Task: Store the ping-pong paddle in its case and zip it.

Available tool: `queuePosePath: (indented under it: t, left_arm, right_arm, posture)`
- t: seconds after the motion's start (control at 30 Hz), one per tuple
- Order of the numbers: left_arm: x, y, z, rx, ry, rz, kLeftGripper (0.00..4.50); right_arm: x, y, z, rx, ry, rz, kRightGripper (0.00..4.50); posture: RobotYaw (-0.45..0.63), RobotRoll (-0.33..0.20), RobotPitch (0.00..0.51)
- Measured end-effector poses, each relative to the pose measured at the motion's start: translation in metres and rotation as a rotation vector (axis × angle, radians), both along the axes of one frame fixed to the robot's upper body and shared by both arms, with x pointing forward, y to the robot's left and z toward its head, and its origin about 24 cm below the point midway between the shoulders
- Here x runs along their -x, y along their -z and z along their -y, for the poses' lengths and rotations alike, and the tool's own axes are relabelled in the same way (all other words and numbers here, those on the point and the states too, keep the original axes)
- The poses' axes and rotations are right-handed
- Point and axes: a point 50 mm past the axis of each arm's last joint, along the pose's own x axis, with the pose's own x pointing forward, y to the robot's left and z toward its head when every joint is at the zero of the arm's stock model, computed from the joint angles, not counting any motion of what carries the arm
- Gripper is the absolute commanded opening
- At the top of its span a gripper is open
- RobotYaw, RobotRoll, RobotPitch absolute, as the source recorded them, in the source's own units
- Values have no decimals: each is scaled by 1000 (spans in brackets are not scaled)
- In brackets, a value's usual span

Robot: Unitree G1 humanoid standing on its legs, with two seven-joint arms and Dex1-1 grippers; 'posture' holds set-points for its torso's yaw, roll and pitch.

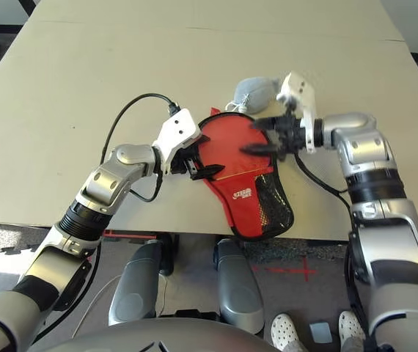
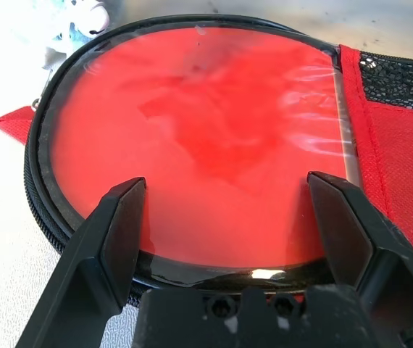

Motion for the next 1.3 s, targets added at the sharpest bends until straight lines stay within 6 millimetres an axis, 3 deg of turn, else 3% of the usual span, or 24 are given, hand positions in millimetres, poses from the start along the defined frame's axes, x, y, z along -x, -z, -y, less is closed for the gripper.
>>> queuePosePath:
  t: [0.3, 0.53, 1.27, 1.3]
  left_arm:
    - [6, 1, 1, 9, 6, 13, 4455]
    - [9, 0, 1, 6, -1, 16, 4455]
    - [13, 1, -2, 4, -27, 15, 4455]
    - [13, 1, -2, 5, -27, 15, 4500]
  right_arm:
    - [-39, -20, 5, -240, 347, -19, 4500]
    - [-48, 4, 11, -259, 538, -135, 4500]
    - [-39, 37, 16, -272, 547, -335, 4500]
    - [-38, 38, 16, -272, 544, -342, 4101]
  posture:
    - [-63, 0, 289]
    - [-34, 0, 287]
    - [-16, 0, 297]
    - [-16, 0, 297]
